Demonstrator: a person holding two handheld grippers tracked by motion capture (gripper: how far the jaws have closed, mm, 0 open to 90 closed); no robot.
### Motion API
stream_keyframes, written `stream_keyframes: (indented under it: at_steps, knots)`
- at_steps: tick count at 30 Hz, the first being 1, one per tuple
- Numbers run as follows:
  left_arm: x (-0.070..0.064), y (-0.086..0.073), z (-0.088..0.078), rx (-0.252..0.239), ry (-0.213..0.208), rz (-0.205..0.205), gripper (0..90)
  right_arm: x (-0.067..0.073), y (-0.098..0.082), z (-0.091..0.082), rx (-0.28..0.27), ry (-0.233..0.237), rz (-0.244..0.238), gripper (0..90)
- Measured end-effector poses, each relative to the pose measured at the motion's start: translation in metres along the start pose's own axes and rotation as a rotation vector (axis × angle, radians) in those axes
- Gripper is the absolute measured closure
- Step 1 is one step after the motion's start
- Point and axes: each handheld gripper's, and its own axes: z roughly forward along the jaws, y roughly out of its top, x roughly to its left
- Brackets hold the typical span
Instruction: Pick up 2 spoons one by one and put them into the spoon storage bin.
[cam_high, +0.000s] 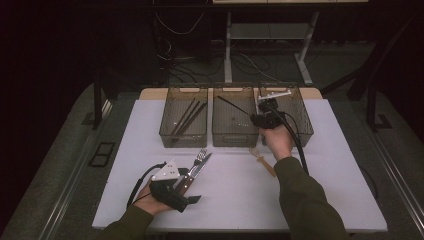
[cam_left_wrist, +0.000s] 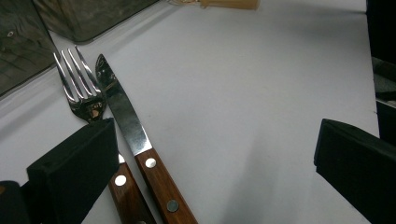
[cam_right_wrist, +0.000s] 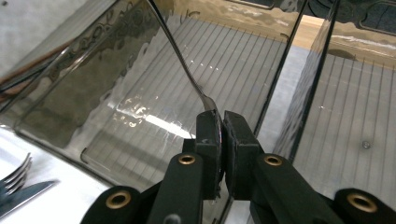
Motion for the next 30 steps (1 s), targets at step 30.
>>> stream_keyframes:
  at_steps: [30]
  knots:
    - [0.0,0.001,0.0,0.002,-0.006,0.013,0.0,0.002,-0.002,-0.018,-0.057,0.113,-0.069,51.0]
